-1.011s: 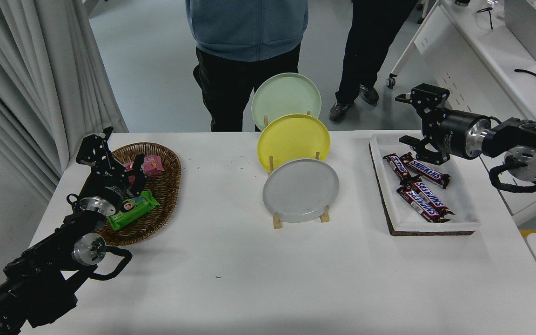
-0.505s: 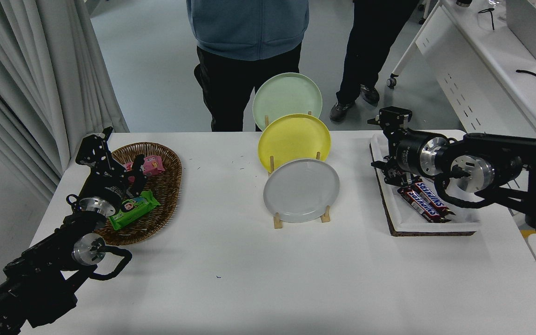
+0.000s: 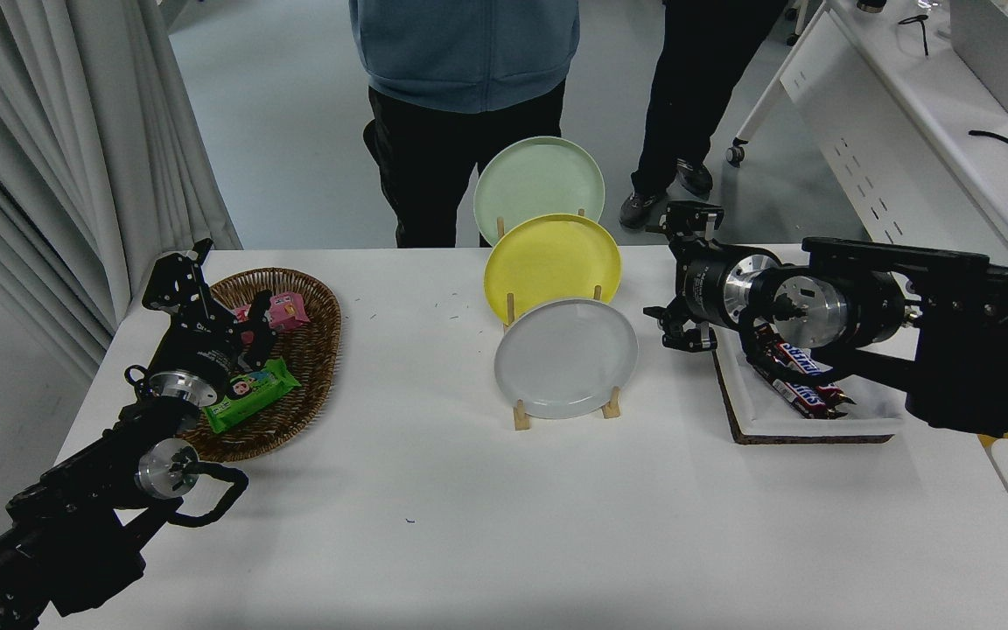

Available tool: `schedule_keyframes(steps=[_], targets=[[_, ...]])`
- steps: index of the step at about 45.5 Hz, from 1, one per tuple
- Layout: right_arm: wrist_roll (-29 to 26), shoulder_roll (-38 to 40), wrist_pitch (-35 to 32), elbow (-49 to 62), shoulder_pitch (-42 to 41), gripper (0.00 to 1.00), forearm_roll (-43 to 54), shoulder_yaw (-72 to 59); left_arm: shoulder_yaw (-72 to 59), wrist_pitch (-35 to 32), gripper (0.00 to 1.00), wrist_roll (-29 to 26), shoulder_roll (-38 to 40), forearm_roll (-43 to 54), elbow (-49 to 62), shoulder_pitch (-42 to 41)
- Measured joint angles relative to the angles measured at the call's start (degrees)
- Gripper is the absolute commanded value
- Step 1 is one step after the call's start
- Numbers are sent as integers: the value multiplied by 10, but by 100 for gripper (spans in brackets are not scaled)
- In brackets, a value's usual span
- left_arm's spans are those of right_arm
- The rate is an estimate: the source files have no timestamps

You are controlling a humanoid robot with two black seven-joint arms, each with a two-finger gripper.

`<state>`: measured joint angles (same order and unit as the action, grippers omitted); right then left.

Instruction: Place the plate on the table

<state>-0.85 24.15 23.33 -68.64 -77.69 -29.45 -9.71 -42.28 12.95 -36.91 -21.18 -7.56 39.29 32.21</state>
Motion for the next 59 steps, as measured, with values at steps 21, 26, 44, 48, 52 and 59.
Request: schedule_keyframes(steps=[21, 26, 44, 48, 52, 59], targets=[[-1, -70, 29, 42, 17, 99, -5, 18, 0, 0, 100, 0, 0, 0, 0, 0], [-1, -85, 29, 54, 19, 99, -6, 20, 0, 0, 100, 0, 0, 0, 0, 0], [-1, -129, 27, 91, 23, 99, -10, 23, 0, 0, 100, 0, 0, 0, 0, 0], [-1, -136, 26, 101, 23, 99, -10, 22, 0, 0, 100, 0, 0, 0, 0, 0], [-1, -141, 27, 108, 23, 99, -9, 21, 0, 0, 100, 0, 0, 0, 0, 0], [-1, -149, 28, 130, 27, 99, -9, 20, 0, 0, 100, 0, 0, 0, 0, 0]])
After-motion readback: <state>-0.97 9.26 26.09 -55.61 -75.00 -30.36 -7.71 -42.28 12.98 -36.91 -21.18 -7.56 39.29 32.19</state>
